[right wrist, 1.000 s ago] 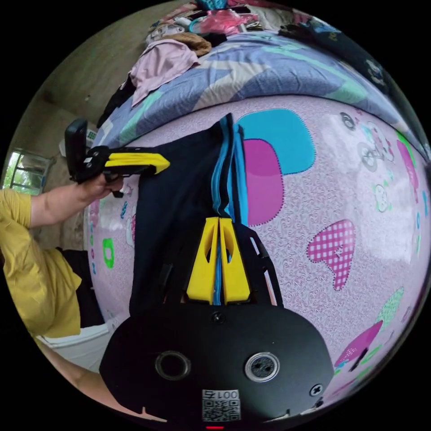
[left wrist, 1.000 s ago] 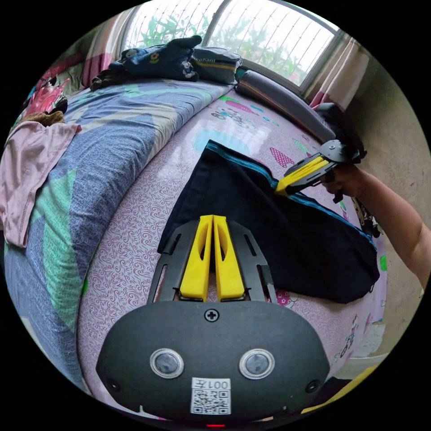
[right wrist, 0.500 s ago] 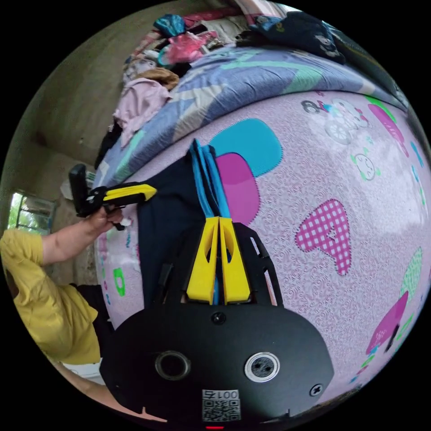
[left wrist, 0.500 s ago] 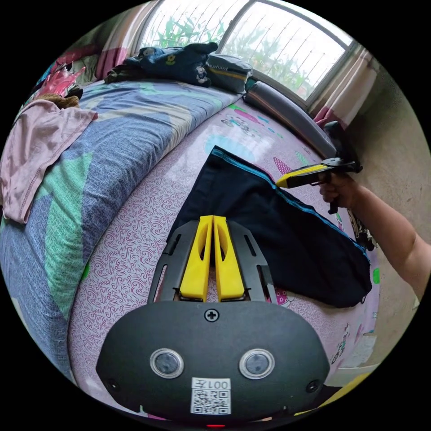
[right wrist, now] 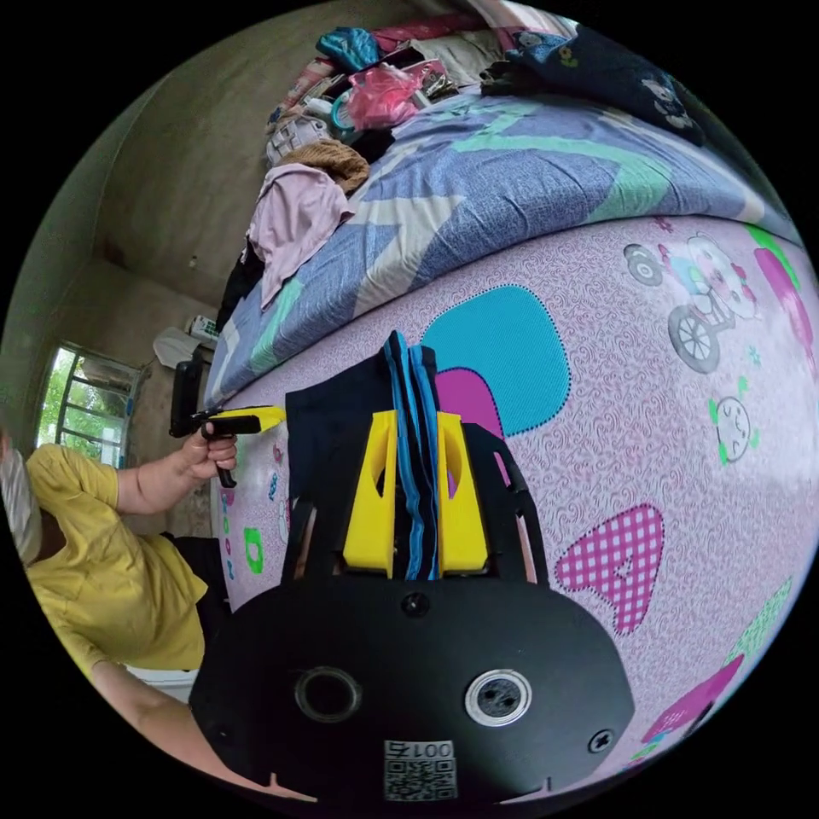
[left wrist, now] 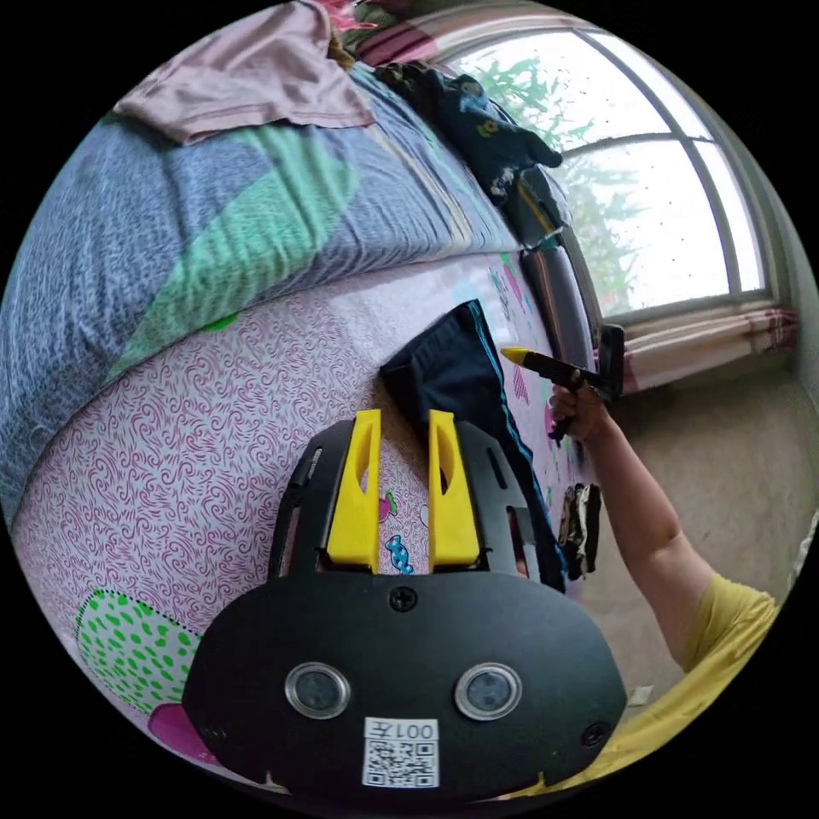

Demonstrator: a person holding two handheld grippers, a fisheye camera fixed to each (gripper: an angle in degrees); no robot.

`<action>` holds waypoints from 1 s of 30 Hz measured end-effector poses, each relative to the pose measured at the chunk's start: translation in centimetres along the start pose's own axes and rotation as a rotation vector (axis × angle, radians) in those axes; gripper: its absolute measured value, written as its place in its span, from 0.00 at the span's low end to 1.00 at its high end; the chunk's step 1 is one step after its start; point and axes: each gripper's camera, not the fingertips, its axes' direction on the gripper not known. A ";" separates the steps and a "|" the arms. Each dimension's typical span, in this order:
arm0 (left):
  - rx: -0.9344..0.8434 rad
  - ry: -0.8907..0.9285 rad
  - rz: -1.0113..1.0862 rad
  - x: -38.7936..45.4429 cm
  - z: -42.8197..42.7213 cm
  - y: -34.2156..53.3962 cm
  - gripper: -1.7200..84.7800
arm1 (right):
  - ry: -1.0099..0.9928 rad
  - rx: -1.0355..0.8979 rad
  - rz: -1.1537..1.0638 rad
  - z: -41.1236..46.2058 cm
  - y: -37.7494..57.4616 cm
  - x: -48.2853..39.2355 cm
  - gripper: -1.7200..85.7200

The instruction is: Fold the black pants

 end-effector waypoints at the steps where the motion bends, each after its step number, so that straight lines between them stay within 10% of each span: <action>1: -0.002 0.022 -0.019 -0.7 -0.3 -0.5 0.09 | -0.027 -0.010 0.004 -0.1 -0.8 0.8 0.12; 30: 0.017 0.364 -0.089 -8.2 2.4 -2.5 0.05 | -0.297 -0.118 -0.063 -1.3 -10.1 1.1 0.10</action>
